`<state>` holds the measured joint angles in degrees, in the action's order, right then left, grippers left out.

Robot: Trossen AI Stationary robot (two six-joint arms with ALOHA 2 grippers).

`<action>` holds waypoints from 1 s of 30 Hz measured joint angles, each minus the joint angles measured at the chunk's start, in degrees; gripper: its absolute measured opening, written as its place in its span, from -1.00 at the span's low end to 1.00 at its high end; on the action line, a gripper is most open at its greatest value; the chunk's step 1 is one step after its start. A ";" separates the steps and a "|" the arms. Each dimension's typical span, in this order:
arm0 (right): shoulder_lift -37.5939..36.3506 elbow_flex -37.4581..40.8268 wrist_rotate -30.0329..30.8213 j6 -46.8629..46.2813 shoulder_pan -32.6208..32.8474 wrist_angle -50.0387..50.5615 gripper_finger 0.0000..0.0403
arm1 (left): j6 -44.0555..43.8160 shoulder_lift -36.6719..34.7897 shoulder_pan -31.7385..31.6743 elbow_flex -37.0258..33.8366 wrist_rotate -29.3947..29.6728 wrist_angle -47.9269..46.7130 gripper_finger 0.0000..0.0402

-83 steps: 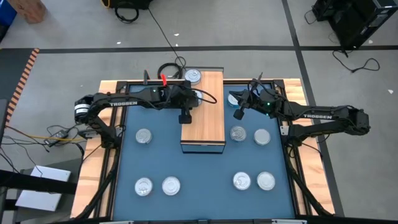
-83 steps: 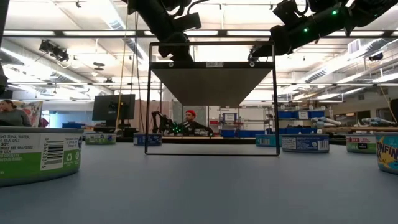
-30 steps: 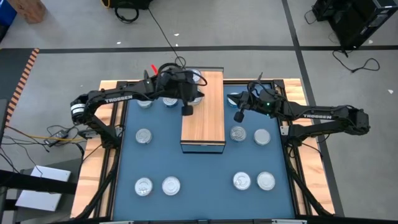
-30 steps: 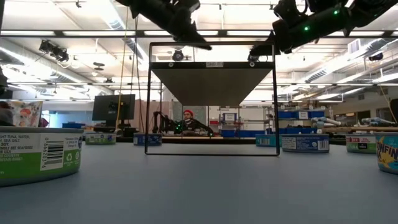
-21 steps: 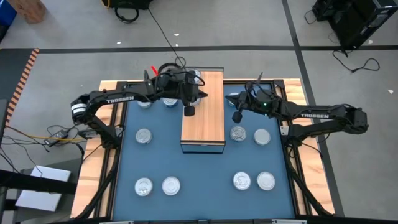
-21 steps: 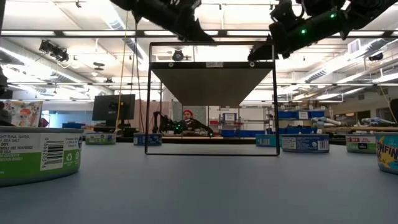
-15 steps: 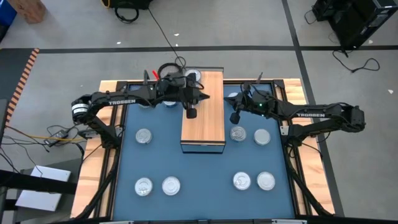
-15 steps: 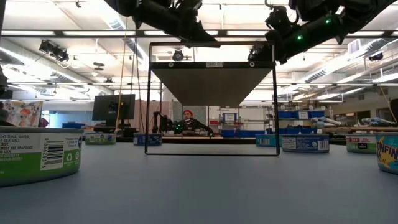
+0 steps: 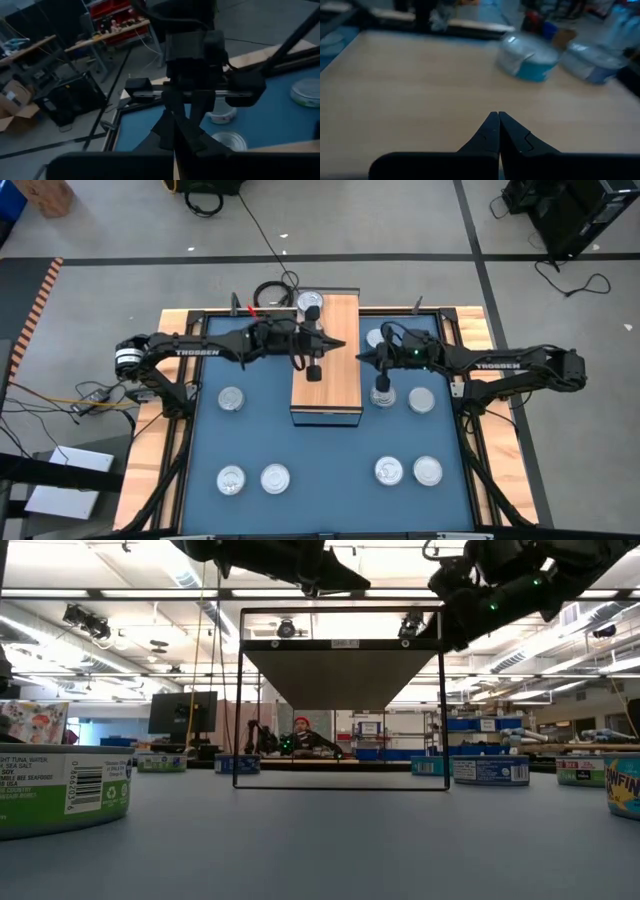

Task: Stack canned seafood by type on shelf
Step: Put the green tuna can on the shelf

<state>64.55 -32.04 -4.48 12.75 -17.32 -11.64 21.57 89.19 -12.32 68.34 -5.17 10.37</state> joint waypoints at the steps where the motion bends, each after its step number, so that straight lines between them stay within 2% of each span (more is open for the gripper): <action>1: 0.00 0.67 0.00 0.09 0.09 -0.38 -0.97 | -0.06 0.00 0.33 0.01 0.00 -0.60 -1.00; 10: -0.02 3.22 0.34 -5.82 1.20 -2.78 -0.96 | -2.79 0.01 5.72 -1.56 -0.04 -5.37 -1.00; 19: -0.16 3.24 0.41 -10.88 7.39 -0.01 -0.96 | -3.87 0.02 9.12 -8.53 0.06 5.05 -1.00; 27: -3.51 3.24 9.16 -17.01 15.58 5.35 -0.96 | -1.90 -2.33 13.81 -8.69 0.24 3.93 -1.00; 30: -5.15 3.22 11.25 -20.20 19.60 7.25 -0.97 | -1.11 -4.58 16.09 -8.66 0.15 0.05 -1.00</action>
<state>59.41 -28.82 6.77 -7.44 2.28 -4.39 20.46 84.60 3.77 59.68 -5.02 10.41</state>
